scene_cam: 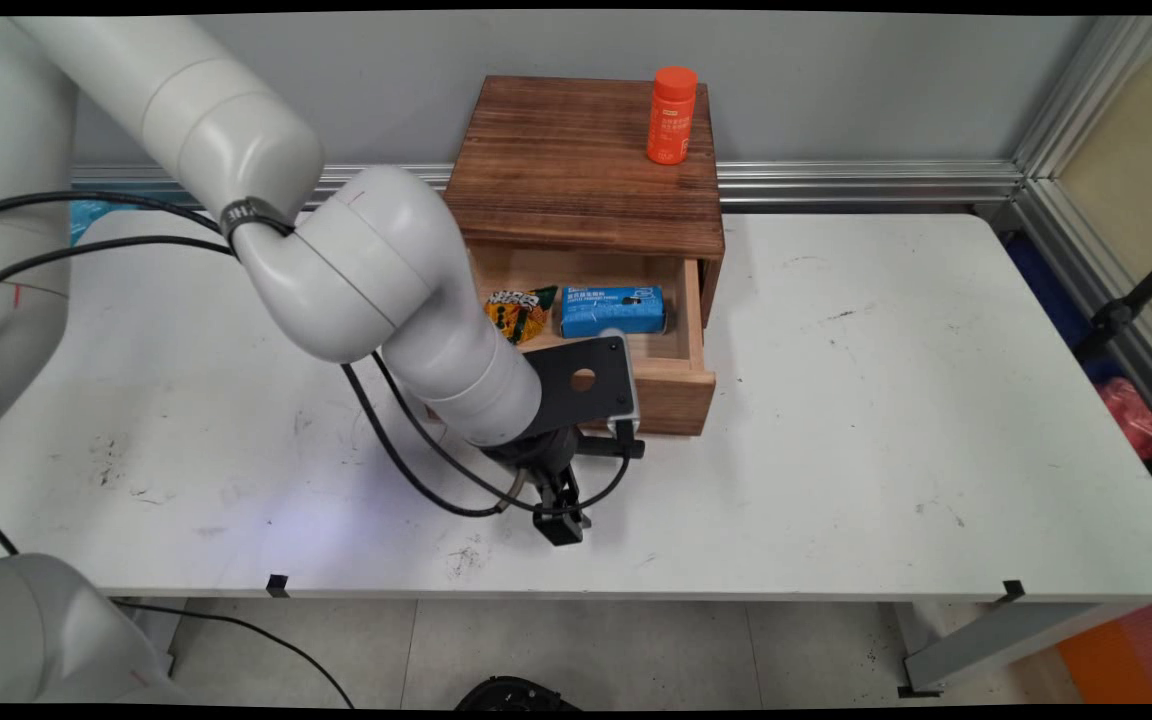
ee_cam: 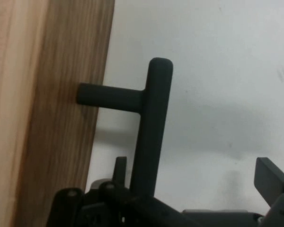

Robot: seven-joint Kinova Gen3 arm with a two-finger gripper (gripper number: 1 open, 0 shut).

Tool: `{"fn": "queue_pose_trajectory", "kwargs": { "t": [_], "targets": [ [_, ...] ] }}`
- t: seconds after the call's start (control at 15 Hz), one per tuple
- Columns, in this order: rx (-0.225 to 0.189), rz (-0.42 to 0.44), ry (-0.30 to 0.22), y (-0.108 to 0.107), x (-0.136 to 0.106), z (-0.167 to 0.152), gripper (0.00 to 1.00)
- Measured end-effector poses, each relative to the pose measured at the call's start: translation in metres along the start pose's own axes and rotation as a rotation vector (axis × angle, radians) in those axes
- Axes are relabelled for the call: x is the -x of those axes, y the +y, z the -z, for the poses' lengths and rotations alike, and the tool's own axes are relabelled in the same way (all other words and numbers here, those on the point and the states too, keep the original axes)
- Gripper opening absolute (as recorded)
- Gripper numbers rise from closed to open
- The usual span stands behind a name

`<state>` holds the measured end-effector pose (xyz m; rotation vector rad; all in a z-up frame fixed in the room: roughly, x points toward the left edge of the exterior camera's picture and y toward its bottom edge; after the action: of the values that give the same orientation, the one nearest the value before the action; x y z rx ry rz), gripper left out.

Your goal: Open the drawer

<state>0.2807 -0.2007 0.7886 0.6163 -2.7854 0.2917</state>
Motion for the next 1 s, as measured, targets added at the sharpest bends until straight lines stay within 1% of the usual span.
{"fn": "queue_pose_trajectory", "kwargs": {
  "t": [0.53,1.0],
  "targets": [
    [0.009,-0.014,-0.007,0.019,0.002,0.016,1.0],
    [0.023,-0.029,-0.007,0.03,0.005,0.03,1.0]
  ]
}}
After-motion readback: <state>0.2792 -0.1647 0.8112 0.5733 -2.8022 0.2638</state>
